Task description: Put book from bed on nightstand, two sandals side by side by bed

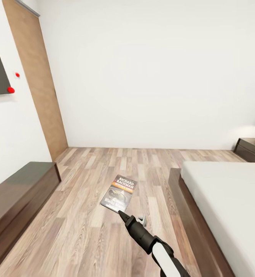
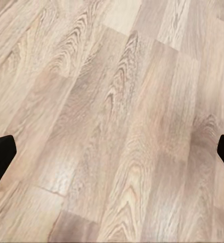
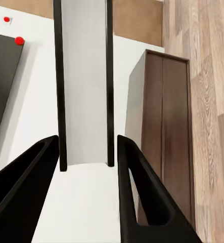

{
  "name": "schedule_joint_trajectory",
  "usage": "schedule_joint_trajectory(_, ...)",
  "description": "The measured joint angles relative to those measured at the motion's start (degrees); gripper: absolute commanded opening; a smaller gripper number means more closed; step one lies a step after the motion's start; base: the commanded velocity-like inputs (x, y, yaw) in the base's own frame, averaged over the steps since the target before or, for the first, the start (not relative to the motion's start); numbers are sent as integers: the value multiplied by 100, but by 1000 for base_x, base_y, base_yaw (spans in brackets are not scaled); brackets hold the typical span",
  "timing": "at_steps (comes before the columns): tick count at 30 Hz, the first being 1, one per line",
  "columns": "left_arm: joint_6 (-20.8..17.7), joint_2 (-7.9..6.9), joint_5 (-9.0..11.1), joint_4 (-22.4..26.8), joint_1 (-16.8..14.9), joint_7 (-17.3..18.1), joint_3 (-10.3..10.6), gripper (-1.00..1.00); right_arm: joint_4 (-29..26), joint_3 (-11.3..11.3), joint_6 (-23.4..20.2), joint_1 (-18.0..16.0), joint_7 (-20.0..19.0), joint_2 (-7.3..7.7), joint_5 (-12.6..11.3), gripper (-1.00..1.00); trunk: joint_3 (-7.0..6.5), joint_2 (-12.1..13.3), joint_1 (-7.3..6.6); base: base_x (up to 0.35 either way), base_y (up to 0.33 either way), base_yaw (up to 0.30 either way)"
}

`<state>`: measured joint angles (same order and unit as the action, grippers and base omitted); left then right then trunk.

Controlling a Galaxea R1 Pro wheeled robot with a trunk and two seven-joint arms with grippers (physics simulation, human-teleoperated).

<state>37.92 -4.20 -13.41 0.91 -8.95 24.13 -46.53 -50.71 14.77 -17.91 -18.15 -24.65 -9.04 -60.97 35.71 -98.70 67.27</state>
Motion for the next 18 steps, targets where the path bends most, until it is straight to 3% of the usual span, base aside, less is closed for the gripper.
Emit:
schedule_joint_trajectory(7, -1, 0, 0, 0, 0, 0, -1, 100, 1, 1, 3, 0, 0, 0, 0, -100, 0, 0, 0, 343, 0, -193)
schedule_joint_trajectory(18, -2, -3, 1, 1, 1, 1, -2, 100, 2, 1, 4, -1, -1, -1, 0, -100, 0, 0, 0, 343, 0, -32)
